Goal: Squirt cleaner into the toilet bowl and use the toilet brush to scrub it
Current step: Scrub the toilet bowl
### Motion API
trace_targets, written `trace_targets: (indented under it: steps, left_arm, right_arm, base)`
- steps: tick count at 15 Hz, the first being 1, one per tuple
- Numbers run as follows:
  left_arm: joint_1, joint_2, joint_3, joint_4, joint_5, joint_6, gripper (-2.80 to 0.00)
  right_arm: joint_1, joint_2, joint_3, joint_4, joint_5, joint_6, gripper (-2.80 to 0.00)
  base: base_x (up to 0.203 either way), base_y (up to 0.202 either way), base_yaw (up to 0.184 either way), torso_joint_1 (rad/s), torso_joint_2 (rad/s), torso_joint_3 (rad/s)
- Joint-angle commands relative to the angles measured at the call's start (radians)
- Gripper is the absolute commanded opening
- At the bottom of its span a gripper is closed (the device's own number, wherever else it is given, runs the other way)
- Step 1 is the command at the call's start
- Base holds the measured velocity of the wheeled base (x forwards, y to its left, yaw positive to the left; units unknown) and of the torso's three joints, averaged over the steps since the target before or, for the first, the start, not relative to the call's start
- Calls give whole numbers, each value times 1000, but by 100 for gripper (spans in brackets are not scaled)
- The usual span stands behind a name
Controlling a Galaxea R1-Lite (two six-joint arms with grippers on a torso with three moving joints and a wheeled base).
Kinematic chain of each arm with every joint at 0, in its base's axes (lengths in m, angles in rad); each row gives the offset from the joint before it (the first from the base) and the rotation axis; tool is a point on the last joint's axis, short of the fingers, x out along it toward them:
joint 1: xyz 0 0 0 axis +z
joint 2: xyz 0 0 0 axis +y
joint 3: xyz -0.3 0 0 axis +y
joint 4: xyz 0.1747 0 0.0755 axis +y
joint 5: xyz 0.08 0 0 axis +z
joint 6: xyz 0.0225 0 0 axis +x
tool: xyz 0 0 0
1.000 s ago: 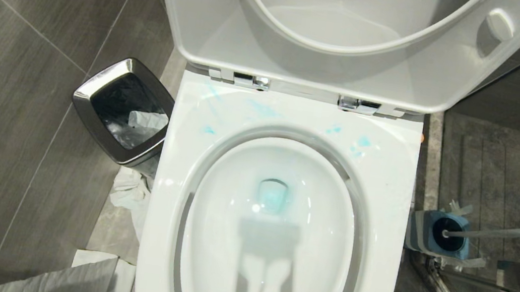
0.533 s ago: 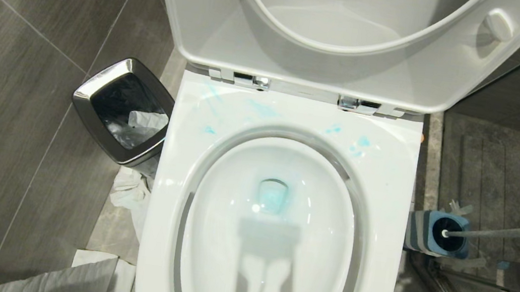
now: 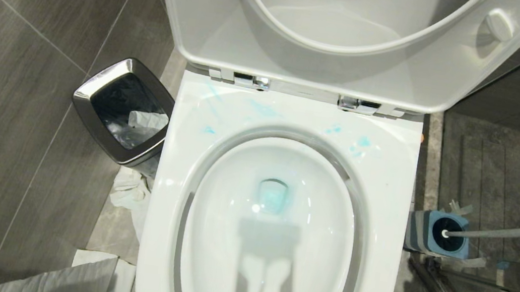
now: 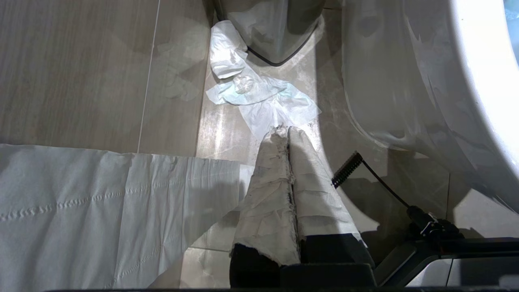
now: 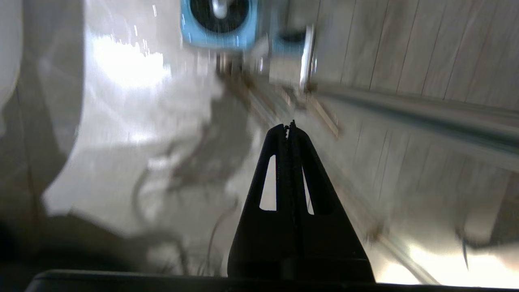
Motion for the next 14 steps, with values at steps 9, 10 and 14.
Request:
trace_targets:
  steps: [9, 10, 14]
  left_arm:
    - [0, 1, 2, 0, 0, 0, -280]
    - [0, 1, 2, 0, 0, 0, -280]
    - [0, 1, 2, 0, 0, 0, -280]
  right_arm:
    - [0, 319, 183, -576, 83, -4, 0]
    - [0, 331, 183, -576, 84, -12, 0]
    - [3, 399, 152, -583, 89, -18, 0]
  base:
    - [0, 0, 0, 0, 0, 0]
    - [0, 0, 0, 0, 0, 0]
    - [0, 0, 0, 0, 0, 0]
